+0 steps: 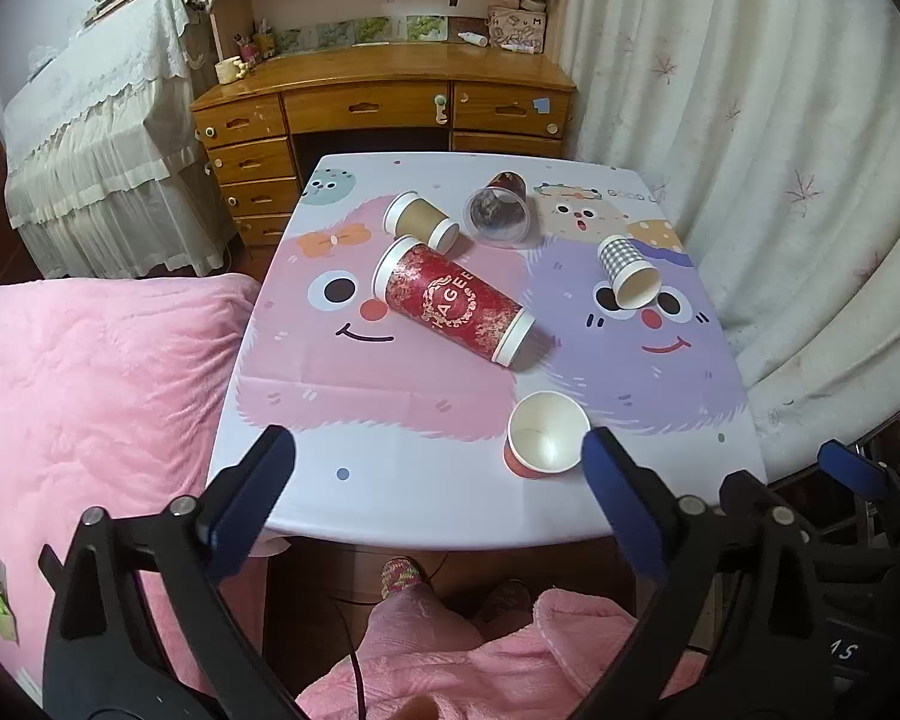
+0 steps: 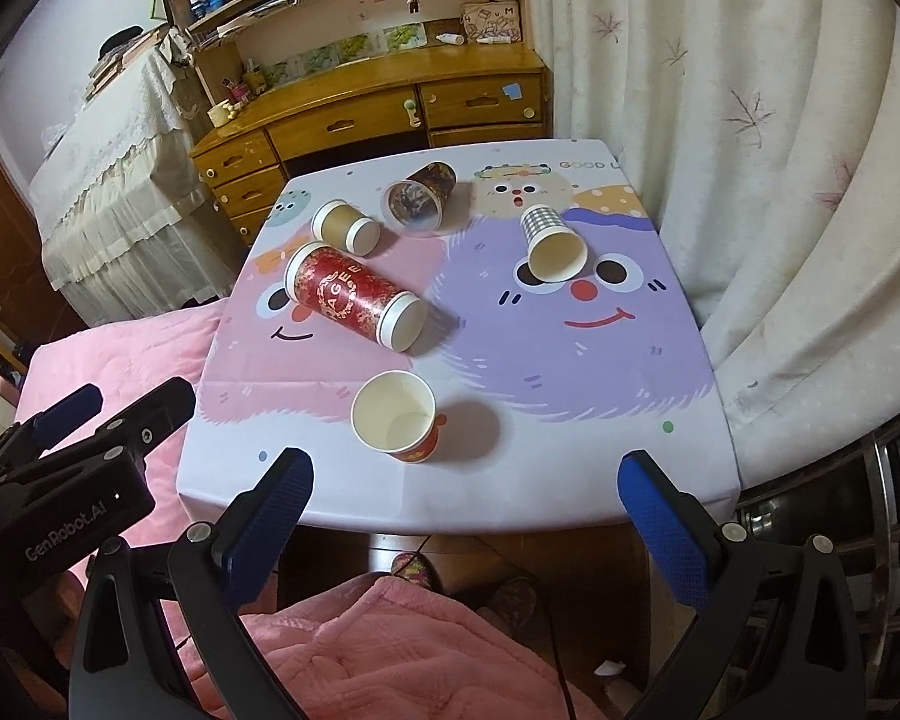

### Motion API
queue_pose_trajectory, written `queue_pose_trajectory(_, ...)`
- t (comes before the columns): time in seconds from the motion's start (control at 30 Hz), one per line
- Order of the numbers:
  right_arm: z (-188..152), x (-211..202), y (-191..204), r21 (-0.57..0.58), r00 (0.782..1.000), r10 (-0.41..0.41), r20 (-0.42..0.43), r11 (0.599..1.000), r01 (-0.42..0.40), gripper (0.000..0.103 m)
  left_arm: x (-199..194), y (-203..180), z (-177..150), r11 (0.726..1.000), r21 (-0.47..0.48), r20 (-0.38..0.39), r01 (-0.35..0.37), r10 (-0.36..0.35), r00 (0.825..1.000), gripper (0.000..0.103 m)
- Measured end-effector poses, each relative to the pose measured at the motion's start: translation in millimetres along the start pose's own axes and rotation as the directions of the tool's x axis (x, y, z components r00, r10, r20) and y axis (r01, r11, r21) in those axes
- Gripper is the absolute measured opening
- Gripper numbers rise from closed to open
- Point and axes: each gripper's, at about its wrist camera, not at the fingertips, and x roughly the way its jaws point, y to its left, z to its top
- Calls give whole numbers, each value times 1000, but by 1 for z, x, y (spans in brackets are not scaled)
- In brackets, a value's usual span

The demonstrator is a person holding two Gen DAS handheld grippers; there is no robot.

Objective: Flip cup upright

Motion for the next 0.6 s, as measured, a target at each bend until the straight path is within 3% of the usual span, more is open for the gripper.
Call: queue_pose_trajectory(0.6,7,9,0,39,1000,-6,-2,999,6,103,19,3,7,999,11,-43,32,-31,999,102)
